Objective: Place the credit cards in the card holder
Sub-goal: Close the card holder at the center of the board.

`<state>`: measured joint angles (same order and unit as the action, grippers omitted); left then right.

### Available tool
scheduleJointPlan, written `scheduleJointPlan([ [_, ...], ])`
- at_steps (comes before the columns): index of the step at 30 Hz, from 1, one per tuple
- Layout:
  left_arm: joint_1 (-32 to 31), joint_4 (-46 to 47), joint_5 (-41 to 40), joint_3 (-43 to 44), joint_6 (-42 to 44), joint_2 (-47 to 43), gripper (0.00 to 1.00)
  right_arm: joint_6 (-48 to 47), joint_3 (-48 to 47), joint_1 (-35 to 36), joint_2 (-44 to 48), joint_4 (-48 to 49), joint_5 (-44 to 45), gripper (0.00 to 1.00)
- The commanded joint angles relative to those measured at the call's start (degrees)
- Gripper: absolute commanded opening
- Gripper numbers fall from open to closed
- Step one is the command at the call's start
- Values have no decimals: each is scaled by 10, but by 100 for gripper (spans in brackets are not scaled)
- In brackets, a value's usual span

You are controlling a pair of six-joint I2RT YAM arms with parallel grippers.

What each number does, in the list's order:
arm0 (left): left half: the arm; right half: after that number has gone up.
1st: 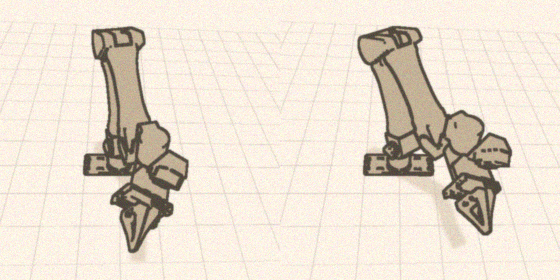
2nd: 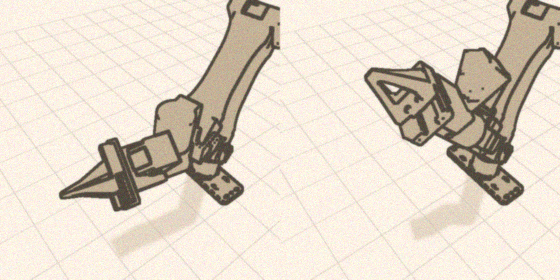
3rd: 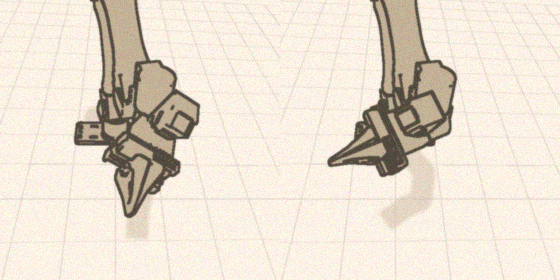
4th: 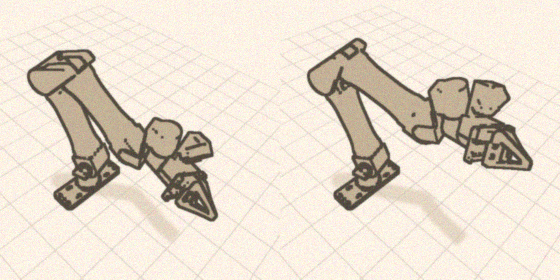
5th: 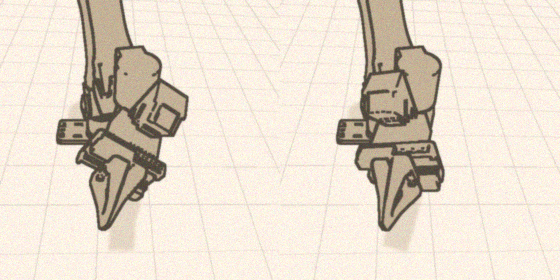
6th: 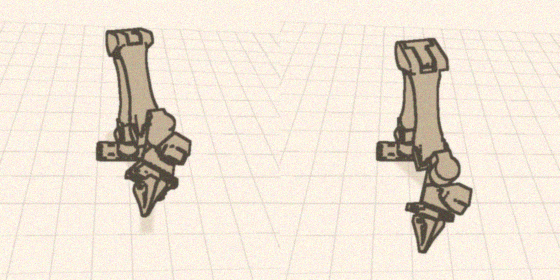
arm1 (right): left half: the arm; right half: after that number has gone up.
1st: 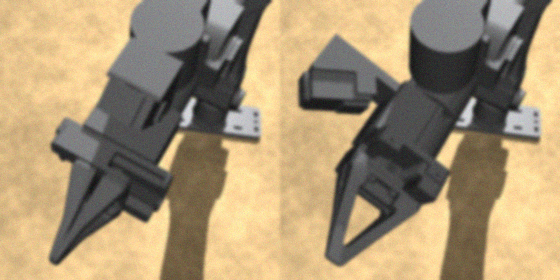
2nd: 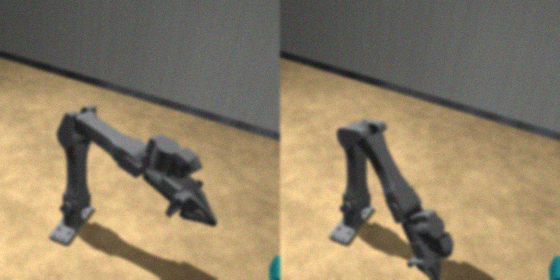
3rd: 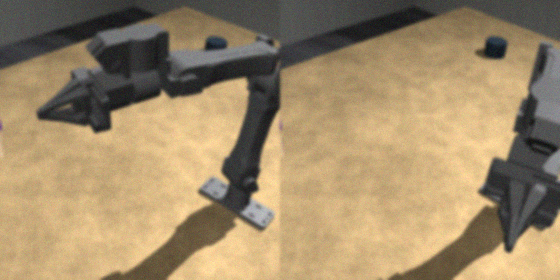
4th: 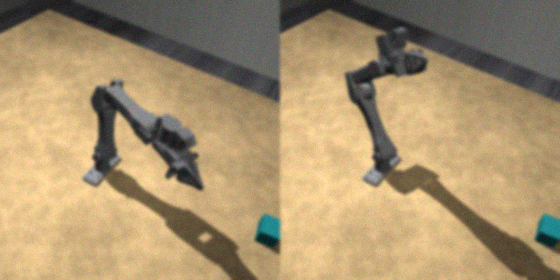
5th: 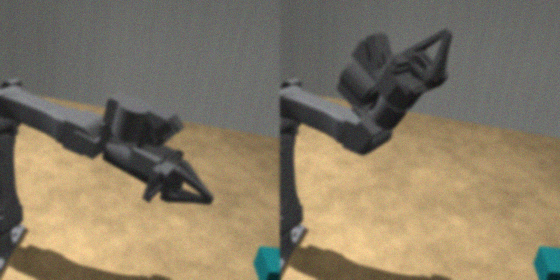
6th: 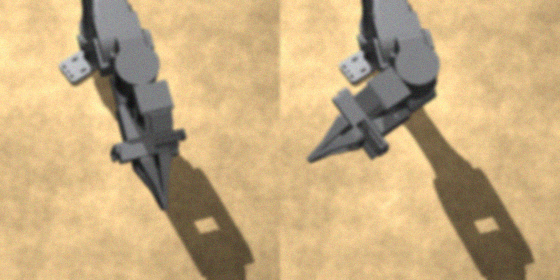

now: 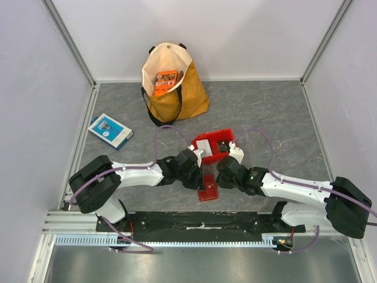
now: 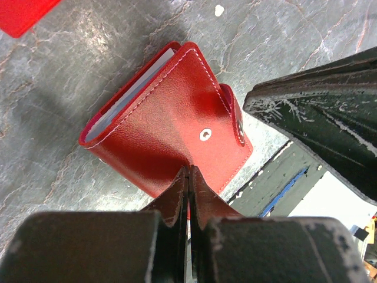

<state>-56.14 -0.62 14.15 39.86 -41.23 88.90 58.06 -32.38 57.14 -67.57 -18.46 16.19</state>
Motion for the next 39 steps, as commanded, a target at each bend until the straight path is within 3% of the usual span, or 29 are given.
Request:
scheduleJointPlan([
  [1, -8, -5, 5, 6, 21, 16, 2, -1, -4, -1, -16, 46, -19, 9],
  [39, -8, -2, 6, 7, 15, 15, 2, 17, 14, 23, -47, 77, -44, 10],
])
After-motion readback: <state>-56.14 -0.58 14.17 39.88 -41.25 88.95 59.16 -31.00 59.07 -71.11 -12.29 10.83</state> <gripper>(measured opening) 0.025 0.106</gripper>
